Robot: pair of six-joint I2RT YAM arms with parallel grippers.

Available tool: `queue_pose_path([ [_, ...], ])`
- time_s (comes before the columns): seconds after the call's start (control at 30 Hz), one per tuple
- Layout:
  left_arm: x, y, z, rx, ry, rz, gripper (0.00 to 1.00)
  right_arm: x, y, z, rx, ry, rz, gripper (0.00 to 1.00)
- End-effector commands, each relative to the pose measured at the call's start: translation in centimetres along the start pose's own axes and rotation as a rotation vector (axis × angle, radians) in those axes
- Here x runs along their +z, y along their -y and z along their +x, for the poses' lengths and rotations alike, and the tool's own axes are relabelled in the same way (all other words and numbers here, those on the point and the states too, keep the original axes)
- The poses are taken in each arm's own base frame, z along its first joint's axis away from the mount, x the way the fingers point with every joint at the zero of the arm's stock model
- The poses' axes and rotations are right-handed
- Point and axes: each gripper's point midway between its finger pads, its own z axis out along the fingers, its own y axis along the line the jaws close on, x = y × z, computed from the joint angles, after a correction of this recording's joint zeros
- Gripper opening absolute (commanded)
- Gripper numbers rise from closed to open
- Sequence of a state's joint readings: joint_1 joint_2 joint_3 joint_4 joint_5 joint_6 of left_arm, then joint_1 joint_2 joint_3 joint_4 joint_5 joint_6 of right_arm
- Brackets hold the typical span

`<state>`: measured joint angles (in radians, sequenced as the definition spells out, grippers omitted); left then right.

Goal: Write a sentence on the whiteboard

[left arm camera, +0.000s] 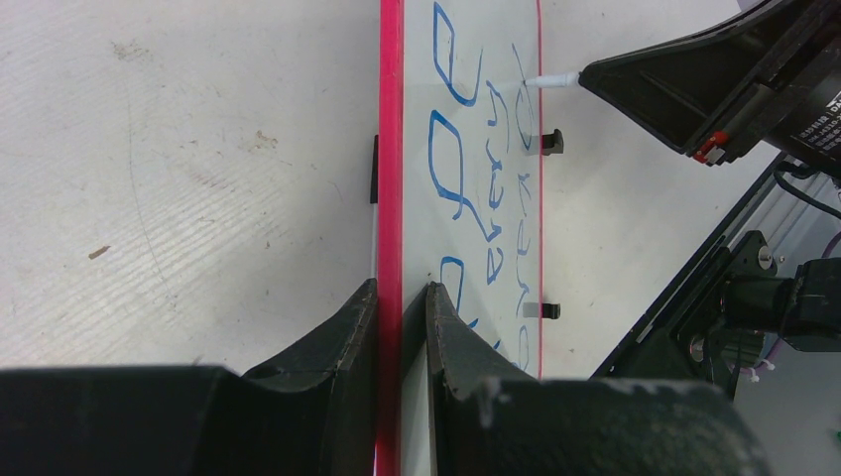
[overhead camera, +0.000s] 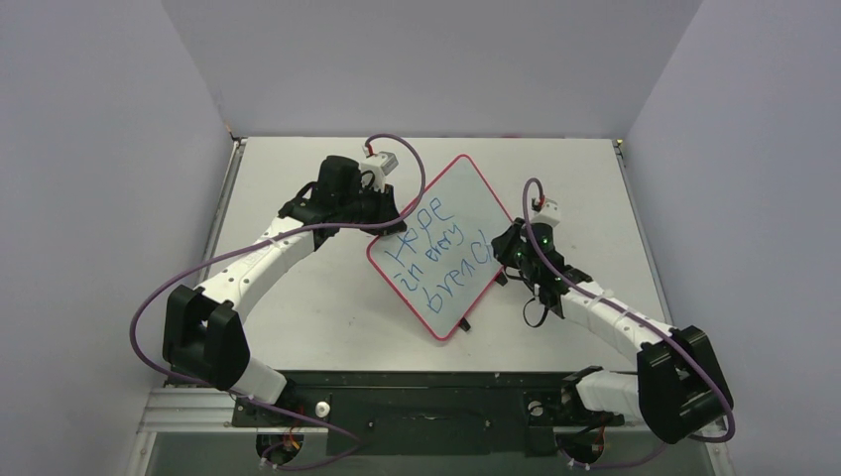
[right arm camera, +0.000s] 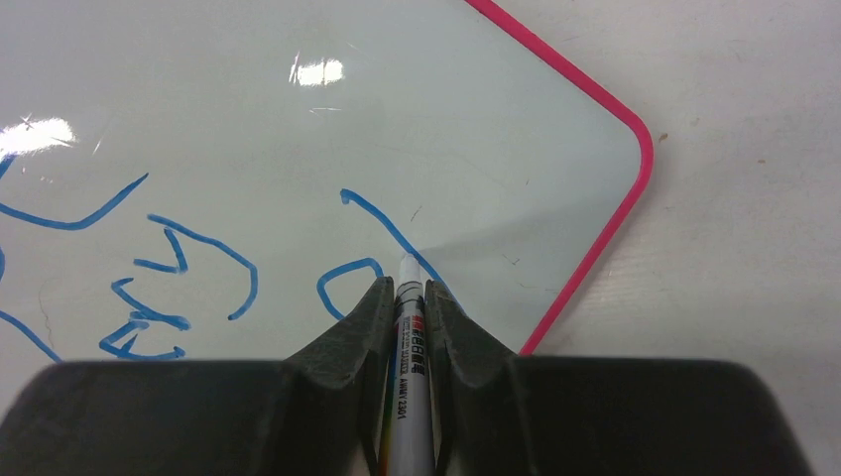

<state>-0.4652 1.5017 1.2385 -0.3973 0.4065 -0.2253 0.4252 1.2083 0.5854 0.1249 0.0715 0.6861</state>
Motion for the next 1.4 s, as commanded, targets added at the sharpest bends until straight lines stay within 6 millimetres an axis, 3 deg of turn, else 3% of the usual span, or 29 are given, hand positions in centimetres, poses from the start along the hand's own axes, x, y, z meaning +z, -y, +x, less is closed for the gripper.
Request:
queue_pose_path([
  [0.0,-0.8,-1.1,0.6,0.081,-0.011,-0.066,0.00,0.7,-1.4,-2.2,0.002,0.056,-0.023,0.00],
  [0.47,-0.8,-1.0,0.6,0.084,-0.011,-0.067,0.00,2.1,-1.5,-3.1,0.006,0.071,0.002,0.00],
  [1.37,-0.8,-0.9,0.5,0.085,-0.011,-0.064,0.00,1.0,2.1,0.9,0.000,0.002,0.063,0.00],
])
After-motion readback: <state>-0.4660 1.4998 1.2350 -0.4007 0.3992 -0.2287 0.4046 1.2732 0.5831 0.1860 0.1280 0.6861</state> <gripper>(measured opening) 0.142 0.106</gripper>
